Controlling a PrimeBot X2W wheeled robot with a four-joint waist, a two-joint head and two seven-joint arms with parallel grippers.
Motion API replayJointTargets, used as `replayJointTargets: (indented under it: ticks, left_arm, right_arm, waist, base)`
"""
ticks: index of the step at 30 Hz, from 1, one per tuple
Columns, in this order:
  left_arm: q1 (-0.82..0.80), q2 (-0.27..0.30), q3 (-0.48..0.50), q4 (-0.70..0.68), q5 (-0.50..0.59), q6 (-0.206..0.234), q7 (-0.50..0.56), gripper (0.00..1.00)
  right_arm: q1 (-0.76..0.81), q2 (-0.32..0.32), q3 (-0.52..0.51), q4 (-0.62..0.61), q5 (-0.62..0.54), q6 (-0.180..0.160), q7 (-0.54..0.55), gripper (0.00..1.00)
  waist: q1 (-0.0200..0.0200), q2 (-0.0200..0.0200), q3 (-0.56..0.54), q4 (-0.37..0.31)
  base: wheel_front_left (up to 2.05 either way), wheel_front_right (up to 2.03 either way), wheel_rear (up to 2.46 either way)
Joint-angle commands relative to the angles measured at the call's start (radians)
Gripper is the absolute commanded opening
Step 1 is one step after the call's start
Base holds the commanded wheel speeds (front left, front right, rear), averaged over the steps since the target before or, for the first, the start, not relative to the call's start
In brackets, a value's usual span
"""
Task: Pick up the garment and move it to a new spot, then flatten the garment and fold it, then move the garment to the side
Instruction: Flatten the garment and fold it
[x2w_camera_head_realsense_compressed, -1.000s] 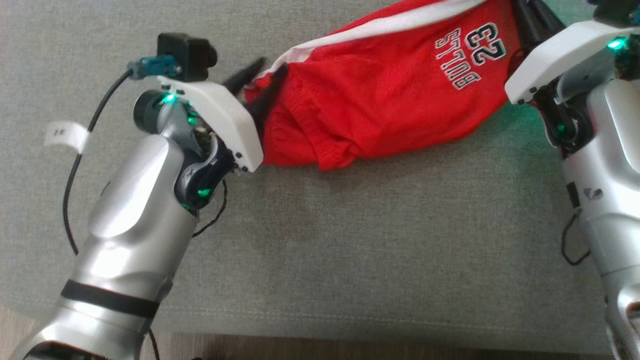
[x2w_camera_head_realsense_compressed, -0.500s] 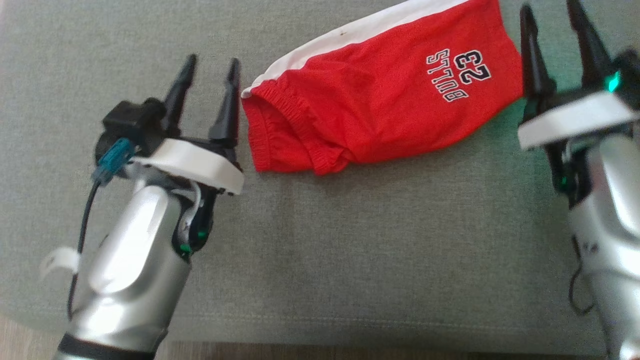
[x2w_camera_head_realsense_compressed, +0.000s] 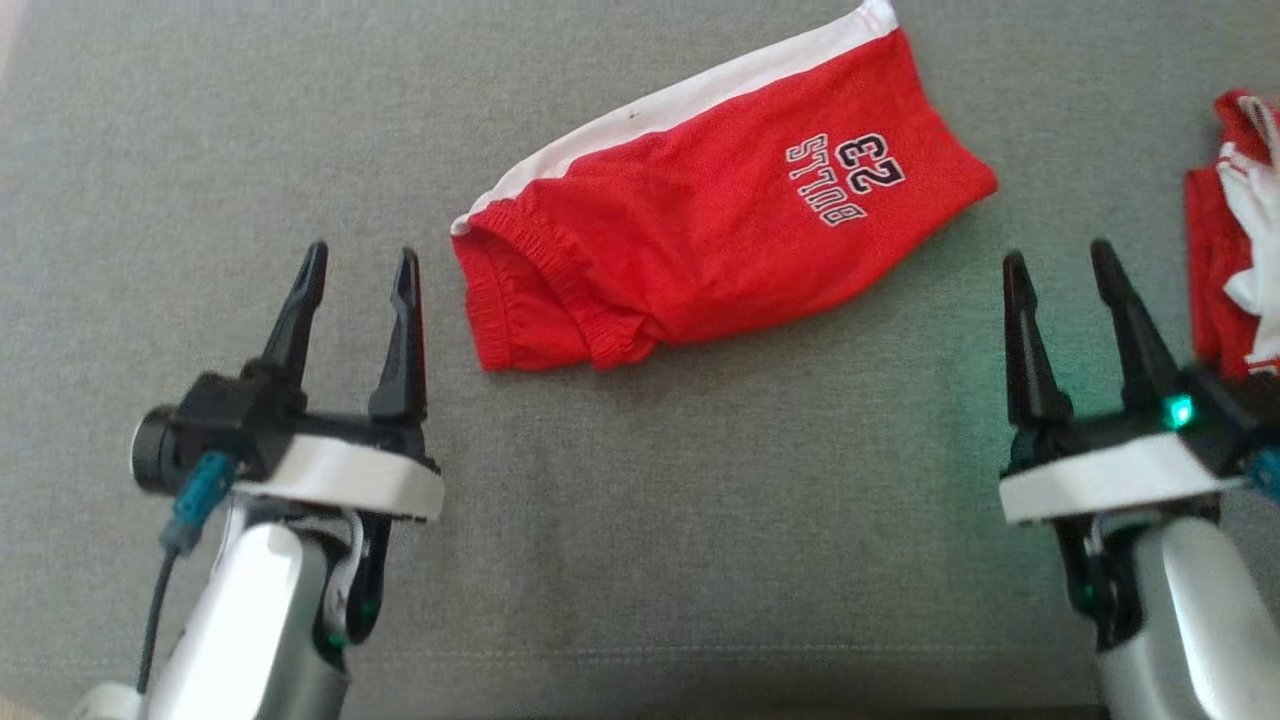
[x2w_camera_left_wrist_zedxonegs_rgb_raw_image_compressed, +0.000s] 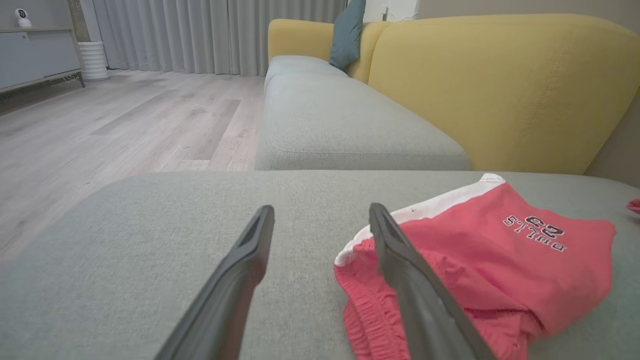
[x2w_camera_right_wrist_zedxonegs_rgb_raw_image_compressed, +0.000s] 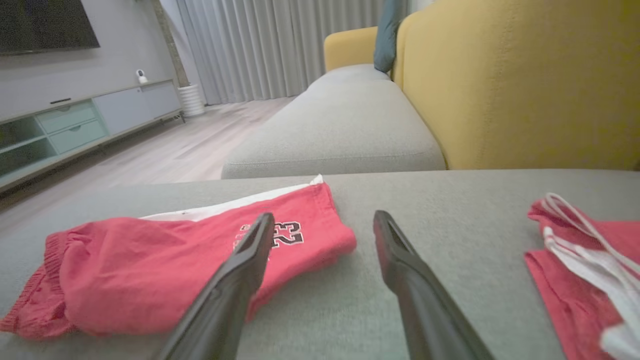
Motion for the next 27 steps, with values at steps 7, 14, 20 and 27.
replayJointTargets:
  ticks: [7,14,20,27]
  left_arm:
    - [0.021,-0.005,0.063,-0.043,0.045,-0.017,-0.005,1.0]
    - [0.029,-0.033,0.093,-0.046,0.075,-0.042,-0.005,1.0]
    - [0.019,-0.049,0.109,-0.051,0.095,-0.061,-0.005,1.0]
    - [-0.033,-0.075,0.108,-0.052,0.111,-0.088,-0.005,1.0]
  right_arm:
    - [0.079,0.024,-0.009,-0.133,-0.038,0.003,0.054,1.0]
    - [0.097,0.027,-0.021,-0.175,-0.047,0.003,0.088,1.0]
    - [0.068,0.018,-0.026,-0.17,-0.05,0.003,0.105,1.0]
    - [-0.108,-0.036,-0.005,-0.052,-0.029,0.003,0.154,1.0]
  waist:
    - [0.0001,-0.0001,-0.014,-0.016]
    - [0.0001,-0.0001,-0.012,-0.015]
    - [0.0001,-0.0001,0.013,-0.008]
    - [0.0001,-0.0001,0.088,0.024]
  base:
    - [0.0,0.0,0.0]
    - [0.0,0.0,0.0]
    - [0.0,0.0,0.0]
    - [0.0,0.0,0.0]
